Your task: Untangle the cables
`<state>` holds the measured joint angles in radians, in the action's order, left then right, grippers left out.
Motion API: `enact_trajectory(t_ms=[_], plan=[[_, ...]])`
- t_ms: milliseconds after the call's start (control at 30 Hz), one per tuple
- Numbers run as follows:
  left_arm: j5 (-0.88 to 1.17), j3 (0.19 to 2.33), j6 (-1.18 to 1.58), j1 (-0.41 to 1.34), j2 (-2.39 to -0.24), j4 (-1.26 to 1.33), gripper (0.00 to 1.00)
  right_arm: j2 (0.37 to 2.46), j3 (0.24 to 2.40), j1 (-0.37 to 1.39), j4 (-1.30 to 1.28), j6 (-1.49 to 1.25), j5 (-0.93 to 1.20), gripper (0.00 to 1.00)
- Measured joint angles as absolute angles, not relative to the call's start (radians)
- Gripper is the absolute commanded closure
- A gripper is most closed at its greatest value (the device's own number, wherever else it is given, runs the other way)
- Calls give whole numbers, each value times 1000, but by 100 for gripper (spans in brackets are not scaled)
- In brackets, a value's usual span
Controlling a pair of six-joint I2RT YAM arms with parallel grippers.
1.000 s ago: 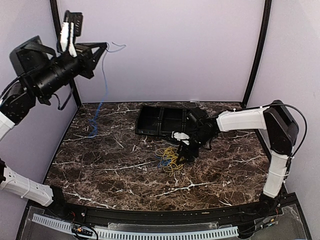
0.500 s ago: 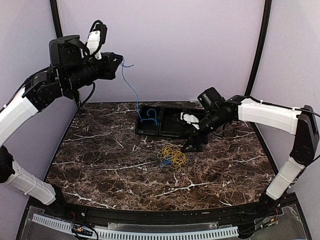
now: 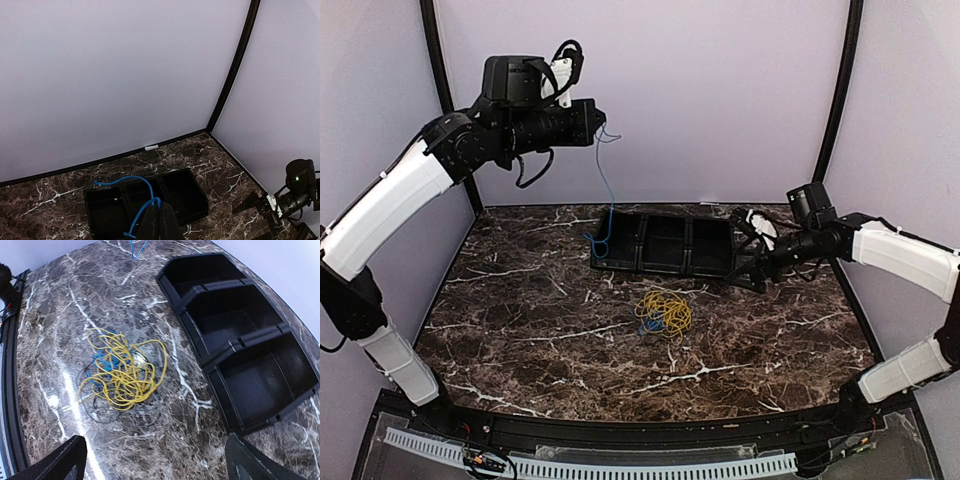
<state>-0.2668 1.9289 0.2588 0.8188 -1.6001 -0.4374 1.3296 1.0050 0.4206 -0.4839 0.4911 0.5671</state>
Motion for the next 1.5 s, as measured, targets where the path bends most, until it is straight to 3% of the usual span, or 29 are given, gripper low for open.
enact_trajectory(t_ms=[167,567,967,1300,1500], plan=[[-271,2004,249,791,-1669,-445,100,1329,925,311,-400,462,570,3],[-224,2230,215,711,-1903,-437,100,1251,863,303,-316,482,533,4],[-171,2130,186,634,-1917,-345,100,1268,861,303,-314,509,523,4],[-106,2279,180,563,-1986,-313,100,1335,861,303,-319,521,523,5],[-63,2182,185,558,-1986,-267,100,1344,861,303,-319,526,524,5]])
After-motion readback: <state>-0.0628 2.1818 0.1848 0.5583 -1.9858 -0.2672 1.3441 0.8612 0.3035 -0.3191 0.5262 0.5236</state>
